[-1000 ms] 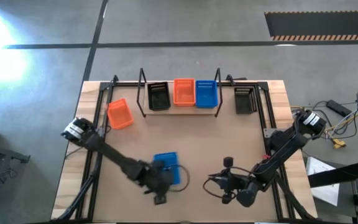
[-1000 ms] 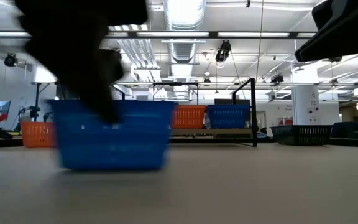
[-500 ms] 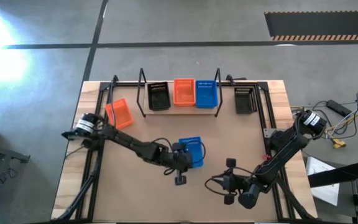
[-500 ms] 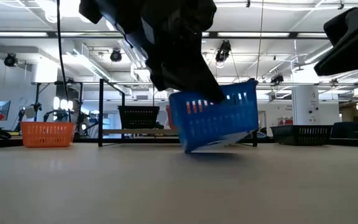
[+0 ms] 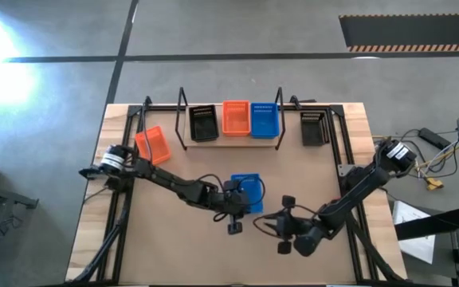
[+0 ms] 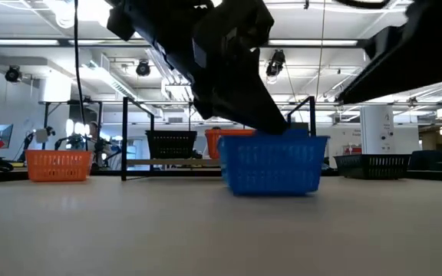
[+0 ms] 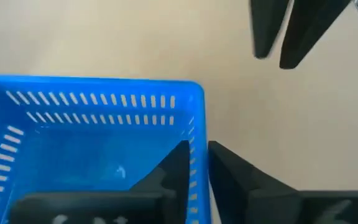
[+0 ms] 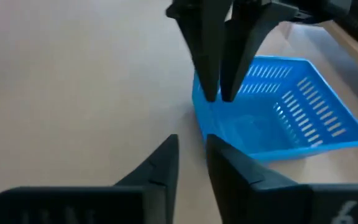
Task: Stack baskets on shelf by color
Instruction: Stack the blue bin on the blue bins on the shelf
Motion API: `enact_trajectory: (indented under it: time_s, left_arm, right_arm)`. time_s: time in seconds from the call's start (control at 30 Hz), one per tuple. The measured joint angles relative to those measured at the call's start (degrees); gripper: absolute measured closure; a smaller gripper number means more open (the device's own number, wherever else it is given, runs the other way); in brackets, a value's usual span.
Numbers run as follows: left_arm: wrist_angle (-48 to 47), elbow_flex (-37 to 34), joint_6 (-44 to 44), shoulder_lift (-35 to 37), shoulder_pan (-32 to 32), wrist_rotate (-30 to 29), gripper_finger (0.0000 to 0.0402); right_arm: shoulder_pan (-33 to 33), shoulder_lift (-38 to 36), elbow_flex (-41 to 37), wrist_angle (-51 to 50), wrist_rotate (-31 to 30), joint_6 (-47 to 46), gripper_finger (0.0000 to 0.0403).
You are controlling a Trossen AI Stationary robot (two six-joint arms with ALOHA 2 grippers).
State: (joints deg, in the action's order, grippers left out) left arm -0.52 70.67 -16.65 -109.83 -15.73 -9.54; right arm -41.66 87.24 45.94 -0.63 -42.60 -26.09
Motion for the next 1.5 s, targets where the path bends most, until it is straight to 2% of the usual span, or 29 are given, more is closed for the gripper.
enact_trajectory:
  time_s: [0.2, 0.37, 0.43, 0.53, 0.73, 0.83, 0.9, 1.03, 1.13, 1.3, 1.5]
  left_arm:
    - [-0.5, 0.0, 0.5, 1.3, -0.3, 1.3, 0.0288]
    - [-6.4, 0.7, -1.7, 7.7, -2.2, 1.9, 0.0252]
    - [-8.8, 0.0, -3.4, 10.7, -3.7, 0.4, 0.0247]
    - [-13.3, -1.3, -4.8, 13.9, -7.1, -6.4, 0.0246]
    - [-15.0, -8.0, -13.4, 17.4, -15.1, -24.8, 0.0246]
    - [-14.6, -11.8, -21.0, 17.4, -18.2, -31.0, 0.0246]
    - [-13.9, -14.6, -26.6, 17.3, -19.7, -33.8, 0.0246]
    - [-8.9, -21.7, -36.4, 17.1, -21.5, -35.8, 0.0246]
    - [-1.7, -26.8, -39.7, 17.1, -22.0, -35.9, 0.0246]
    - [9.8, -32.5, -39.8, 17.1, -21.9, -36.0, 0.0246]
    - [15.8, -34.6, -36.7, 17.1, -21.8, -38.0, 0.0246]
  right_arm:
    - [5.1, 0.0, 2.5, 0.1, 5.9, 3.8, 0.0256]
    - [9.2, 2.1, 5.8, -0.5, 11.7, 7.9, 0.0214]
    - [10.5, 4.2, 8.0, -1.2, 13.0, 10.0, 0.0208]
    - [12.0, 7.8, 12.4, -7.4, 13.1, 12.7, 0.0208]
    - [14.6, 14.6, 22.4, -23.5, 13.1, 12.2, 0.0228]
    - [15.8, 17.4, 25.9, -28.5, 14.4, 13.3, 0.0249]
    - [16.6, 18.6, 27.7, -28.9, 17.7, 14.2, 0.0272]
    - [17.8, 19.8, 29.5, -29.0, 26.0, 16.8, 0.0341]
    - [17.8, 18.8, 29.7, -30.0, 26.5, 18.2, 0.0384]
    - [17.7, 11.7, 29.8, -33.5, 24.9, 18.5, 0.0393]
    - [20.4, 0.4, 29.8, -36.7, 16.3, 25.0, 0.0394]
